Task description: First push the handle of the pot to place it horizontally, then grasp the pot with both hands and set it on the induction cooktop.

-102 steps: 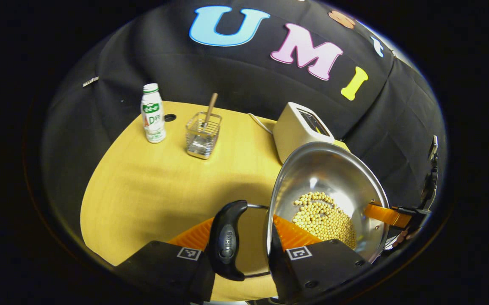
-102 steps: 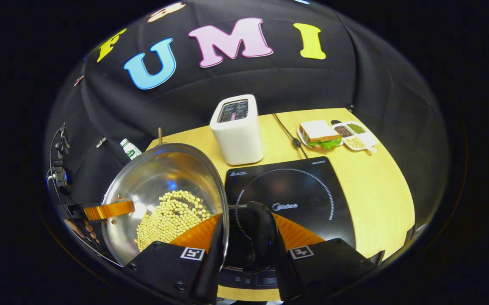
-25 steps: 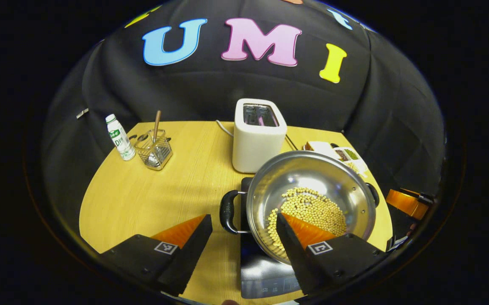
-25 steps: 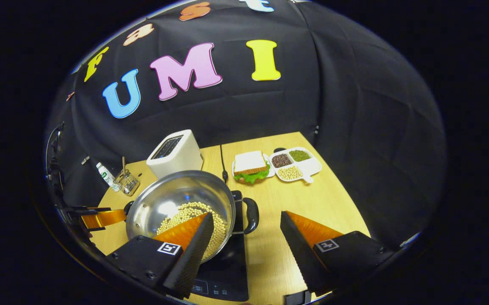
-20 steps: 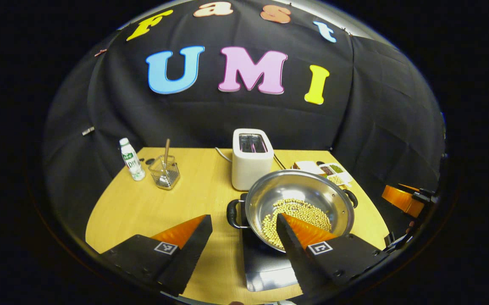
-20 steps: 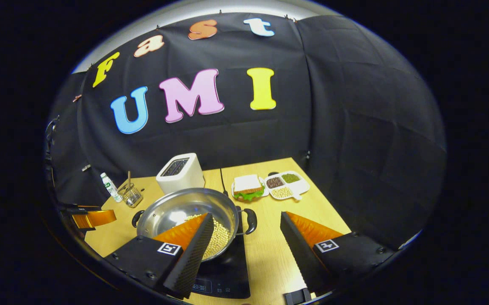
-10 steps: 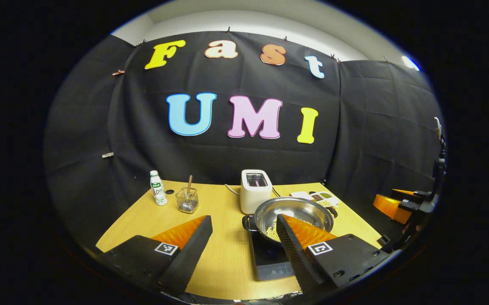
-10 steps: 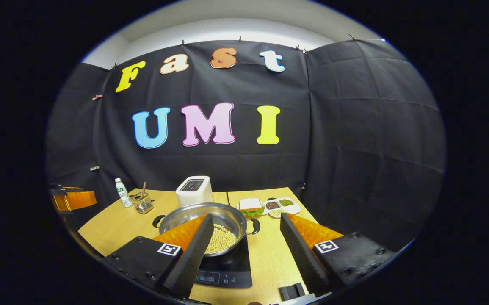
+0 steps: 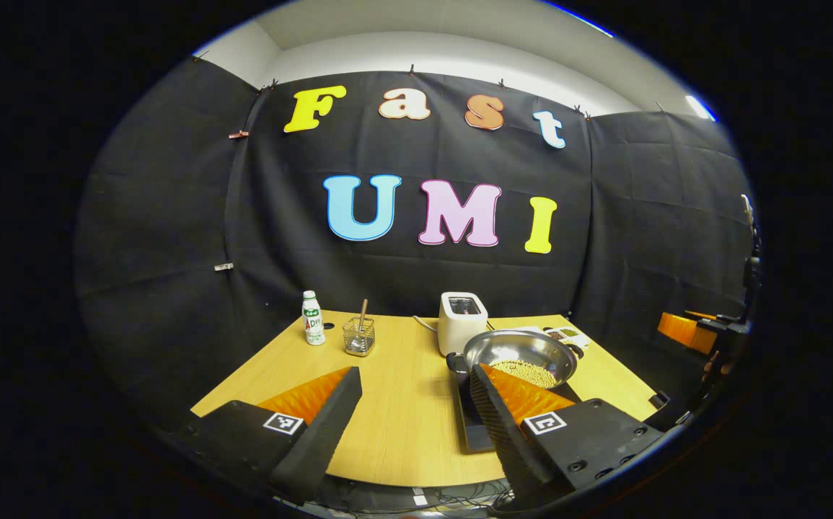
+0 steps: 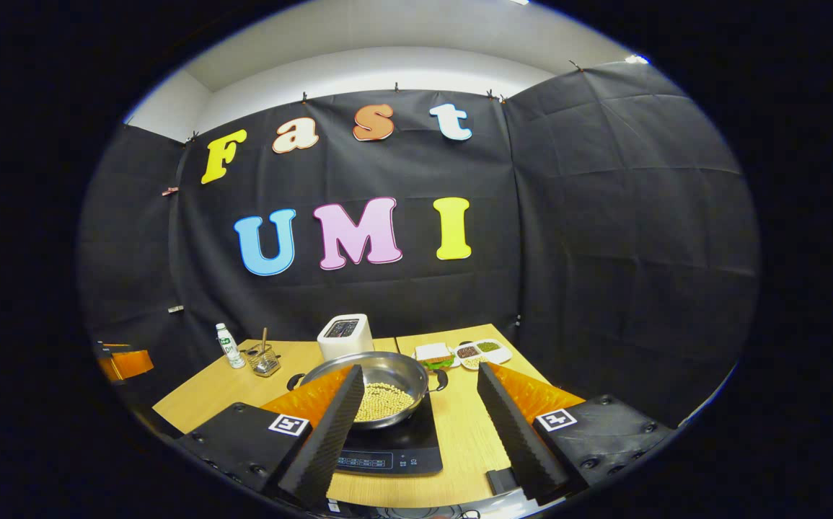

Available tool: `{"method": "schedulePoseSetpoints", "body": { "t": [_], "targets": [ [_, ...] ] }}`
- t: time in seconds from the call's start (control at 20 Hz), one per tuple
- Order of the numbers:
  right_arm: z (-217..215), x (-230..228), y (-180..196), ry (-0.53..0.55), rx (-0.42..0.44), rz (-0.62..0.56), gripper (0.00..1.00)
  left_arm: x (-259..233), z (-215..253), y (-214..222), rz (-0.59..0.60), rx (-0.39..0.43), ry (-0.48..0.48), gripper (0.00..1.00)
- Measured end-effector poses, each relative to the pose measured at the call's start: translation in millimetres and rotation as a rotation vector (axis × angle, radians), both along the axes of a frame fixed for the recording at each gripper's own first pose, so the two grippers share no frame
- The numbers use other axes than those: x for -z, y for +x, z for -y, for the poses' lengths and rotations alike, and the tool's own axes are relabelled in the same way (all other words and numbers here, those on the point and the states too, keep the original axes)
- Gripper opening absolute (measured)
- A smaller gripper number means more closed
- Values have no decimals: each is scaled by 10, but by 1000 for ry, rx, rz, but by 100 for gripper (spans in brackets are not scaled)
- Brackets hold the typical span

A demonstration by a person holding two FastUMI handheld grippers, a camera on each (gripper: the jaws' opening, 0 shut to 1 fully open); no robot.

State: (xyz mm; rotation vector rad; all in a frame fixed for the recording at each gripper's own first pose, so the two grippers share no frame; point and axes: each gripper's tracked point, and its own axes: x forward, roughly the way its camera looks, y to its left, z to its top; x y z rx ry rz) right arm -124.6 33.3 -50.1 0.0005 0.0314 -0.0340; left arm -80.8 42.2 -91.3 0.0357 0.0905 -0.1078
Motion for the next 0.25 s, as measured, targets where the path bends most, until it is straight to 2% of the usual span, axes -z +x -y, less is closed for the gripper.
{"method": "schedulePoseSetpoints", "body": {
  "t": [0.25],
  "targets": [
    [-54,-51,17,-4,-9,-1,98,-37,12,-110,12,-23,-33,95]
  ]
}}
